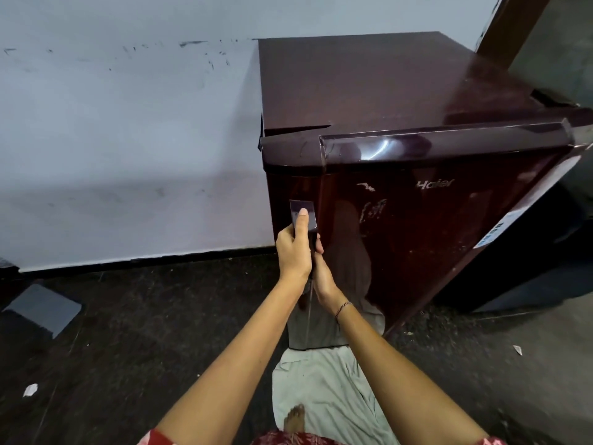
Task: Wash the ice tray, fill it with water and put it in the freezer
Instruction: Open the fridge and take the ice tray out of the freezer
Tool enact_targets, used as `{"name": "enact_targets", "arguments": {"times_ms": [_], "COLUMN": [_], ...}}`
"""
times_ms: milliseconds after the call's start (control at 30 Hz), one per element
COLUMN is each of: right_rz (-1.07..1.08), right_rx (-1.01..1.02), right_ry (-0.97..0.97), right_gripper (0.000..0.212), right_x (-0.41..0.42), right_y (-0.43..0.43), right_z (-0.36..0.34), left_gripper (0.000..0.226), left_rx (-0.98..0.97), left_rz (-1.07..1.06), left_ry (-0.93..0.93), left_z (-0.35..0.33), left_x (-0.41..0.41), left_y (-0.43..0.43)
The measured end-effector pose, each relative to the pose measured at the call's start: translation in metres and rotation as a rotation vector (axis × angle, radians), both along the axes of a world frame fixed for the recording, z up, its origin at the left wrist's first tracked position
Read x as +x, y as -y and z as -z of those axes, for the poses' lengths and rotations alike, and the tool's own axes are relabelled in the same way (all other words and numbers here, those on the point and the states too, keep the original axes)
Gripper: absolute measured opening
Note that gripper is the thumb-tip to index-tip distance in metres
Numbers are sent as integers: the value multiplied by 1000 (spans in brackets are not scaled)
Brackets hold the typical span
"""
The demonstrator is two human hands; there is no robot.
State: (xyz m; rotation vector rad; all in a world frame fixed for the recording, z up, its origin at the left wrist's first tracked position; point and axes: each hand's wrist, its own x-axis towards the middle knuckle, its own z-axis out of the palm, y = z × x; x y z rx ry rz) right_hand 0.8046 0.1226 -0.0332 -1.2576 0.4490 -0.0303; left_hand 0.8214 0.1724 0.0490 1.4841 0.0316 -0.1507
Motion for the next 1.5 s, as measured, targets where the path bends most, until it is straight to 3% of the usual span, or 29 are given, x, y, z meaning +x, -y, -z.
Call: {"name": "enact_targets", "arguments": {"times_ms": [433, 533, 600, 700, 800, 867, 933, 1000, 1100, 1233, 1333, 1400, 1500], "right_rz": [152, 129, 100, 111, 183, 223, 252, 290, 389, 496, 408, 452, 531], "right_rx": [-193, -143, -160, -189, -191, -226, -247, -298, -413, -583, -922, -1126, -1186], "right_ry": [-18, -58, -94, -87, -106, -95, -11, 100, 255, 439, 579, 524, 464], "right_gripper": [33, 54, 67, 90, 109, 104, 79, 47, 29, 34, 39, 41, 47], "right_x": [-29, -56, -75, -106, -140, -166, -189, -209, -236, -267, -288, -298, -317], "right_y": [-11, -11, -10, -11, -11, -6, 4, 12, 22, 38, 50, 55, 63], "right_z": [10, 6, 1, 1, 4, -5, -9, -17, -34, -66, -93, -106, -116], "left_gripper": [42, 32, 29, 55, 82, 97, 103, 102, 102, 88, 79, 76, 76], "left_rx": [-9, 5, 121, 353, 352, 295, 257, 294, 385, 481, 550, 604, 618], "left_rz": [-113, -150, -204, -367, -355, -232, -155, -190, -267, -325, -345, -335, -280], "left_ry": [72, 22, -14, 47, 294, 399, 441, 482, 532, 583, 677, 748, 834], "left_z": [5, 0, 0, 3, -4, -7, -8, -5, -2, -6, -10, -12, -14], "left_x": [-39, -68, -87, -112, -133, -149, -169, -188, -214, -249, -269, -279, -293], "left_y": [4, 5, 6, 1, -5, -5, -3, -1, 4, 8, 9, 10, 16]}}
